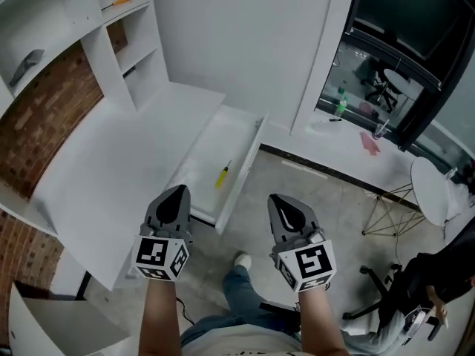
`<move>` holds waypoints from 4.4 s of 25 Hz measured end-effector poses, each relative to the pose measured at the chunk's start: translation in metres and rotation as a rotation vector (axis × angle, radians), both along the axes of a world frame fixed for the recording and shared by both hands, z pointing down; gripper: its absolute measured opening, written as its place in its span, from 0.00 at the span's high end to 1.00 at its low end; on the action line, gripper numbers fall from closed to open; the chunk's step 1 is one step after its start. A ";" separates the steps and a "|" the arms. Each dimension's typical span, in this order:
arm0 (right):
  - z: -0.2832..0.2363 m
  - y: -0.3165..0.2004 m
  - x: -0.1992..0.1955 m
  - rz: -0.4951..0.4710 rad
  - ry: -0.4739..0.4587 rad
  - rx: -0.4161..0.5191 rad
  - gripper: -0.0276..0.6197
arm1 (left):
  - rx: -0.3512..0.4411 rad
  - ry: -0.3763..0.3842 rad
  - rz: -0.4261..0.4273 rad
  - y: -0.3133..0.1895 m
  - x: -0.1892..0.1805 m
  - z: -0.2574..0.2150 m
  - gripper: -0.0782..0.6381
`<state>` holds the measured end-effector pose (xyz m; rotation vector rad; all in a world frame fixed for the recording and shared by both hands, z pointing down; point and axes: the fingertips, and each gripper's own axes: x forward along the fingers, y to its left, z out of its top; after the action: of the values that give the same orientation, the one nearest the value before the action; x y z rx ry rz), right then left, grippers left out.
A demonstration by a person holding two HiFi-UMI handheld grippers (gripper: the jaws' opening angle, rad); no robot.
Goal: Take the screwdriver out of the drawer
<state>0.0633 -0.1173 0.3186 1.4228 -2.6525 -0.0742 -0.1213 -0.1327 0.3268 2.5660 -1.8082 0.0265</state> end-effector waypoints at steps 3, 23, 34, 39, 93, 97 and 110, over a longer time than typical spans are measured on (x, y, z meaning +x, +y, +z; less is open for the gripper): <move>0.004 -0.053 0.004 0.017 -0.009 -0.023 0.94 | -0.027 -0.010 0.010 -0.053 0.000 0.006 0.87; 0.118 -0.229 0.063 0.183 0.036 -0.274 0.94 | -0.443 -0.044 0.157 -0.238 0.046 0.174 0.51; 0.230 -0.230 0.072 0.295 -0.023 -0.531 0.94 | -0.729 -0.127 0.171 -0.249 0.041 0.305 0.55; 0.266 -0.222 0.065 0.310 -0.034 -0.593 0.94 | -0.842 -0.187 0.162 -0.248 0.037 0.358 0.60; 0.158 -0.267 -0.080 0.129 0.025 -0.442 0.94 | -0.853 -0.160 -0.191 -0.259 -0.193 0.253 0.78; 0.164 -0.259 -0.088 0.121 0.048 -0.456 0.94 | -0.859 -0.156 -0.198 -0.258 -0.198 0.260 0.78; 0.100 -0.262 -0.078 0.128 0.068 -0.307 0.94 | -0.648 -0.107 -0.239 -0.263 -0.209 0.178 0.72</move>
<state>-0.0148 -0.3791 0.4188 1.4511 -2.3837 0.2796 -0.3306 -0.3958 0.5049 1.9233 -1.7439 0.6420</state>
